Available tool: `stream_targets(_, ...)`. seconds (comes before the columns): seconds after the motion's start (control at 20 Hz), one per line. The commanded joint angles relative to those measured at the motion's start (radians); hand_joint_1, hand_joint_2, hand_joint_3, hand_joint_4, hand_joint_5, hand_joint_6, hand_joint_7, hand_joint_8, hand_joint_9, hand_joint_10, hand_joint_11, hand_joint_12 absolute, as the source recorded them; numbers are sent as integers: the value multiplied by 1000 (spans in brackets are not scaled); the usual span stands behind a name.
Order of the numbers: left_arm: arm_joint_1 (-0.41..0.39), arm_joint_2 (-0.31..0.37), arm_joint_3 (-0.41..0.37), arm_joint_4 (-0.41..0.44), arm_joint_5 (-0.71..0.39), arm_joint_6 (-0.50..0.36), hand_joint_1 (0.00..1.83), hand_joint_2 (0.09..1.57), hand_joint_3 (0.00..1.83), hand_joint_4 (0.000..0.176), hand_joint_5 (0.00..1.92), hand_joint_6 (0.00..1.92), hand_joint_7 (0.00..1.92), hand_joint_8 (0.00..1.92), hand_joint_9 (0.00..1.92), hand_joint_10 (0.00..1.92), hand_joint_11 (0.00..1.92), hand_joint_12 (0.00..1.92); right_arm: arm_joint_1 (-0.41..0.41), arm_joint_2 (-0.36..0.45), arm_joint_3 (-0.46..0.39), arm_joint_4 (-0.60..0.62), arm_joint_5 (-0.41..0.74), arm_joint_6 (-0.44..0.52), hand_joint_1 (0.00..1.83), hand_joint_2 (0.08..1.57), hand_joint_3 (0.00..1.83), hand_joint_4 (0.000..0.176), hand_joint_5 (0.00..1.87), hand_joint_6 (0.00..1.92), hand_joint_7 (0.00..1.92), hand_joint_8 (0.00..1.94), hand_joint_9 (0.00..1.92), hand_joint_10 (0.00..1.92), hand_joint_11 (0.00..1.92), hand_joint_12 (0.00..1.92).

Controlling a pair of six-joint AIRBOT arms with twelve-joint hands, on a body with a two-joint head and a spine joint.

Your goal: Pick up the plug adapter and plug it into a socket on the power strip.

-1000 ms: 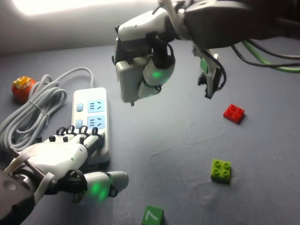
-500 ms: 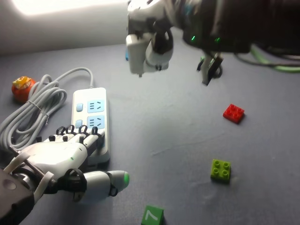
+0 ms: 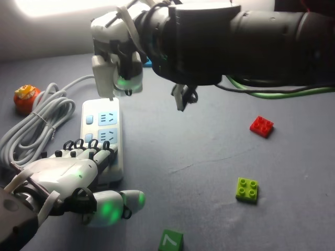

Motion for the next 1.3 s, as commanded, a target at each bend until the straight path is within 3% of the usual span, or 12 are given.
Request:
stream_targets(0.0,8,-6,10,-21,21,-3,0,1191,0,0,0,0,0,0,0,0,0,0,10,-4,15,-49,39,15,1376,1109,0,0,859,1093,1051,837,945,1149,715,1227)
stream_targets(0.1,8,-8,10,-21,21,-2,0,1193,0,0,0,0,0,0,0,0,0,0,-1,-36,59,-49,41,25,1375,1113,0,0,870,1082,1038,870,920,1173,713,1222)
stream_targets(0.4,4,-11,18,-21,21,-2,0,1220,8,0,0,0,0,0,0,0,0,0,-30,-104,142,-49,44,65,1384,1083,0,0,943,997,1119,728,962,1095,729,1178)
stream_targets(1.25,5,-14,23,-21,23,-2,0,1200,0,0,0,0,0,0,0,0,0,0,-63,-129,146,-28,25,65,1377,1109,0,0,857,1102,1047,833,955,1135,729,1221)
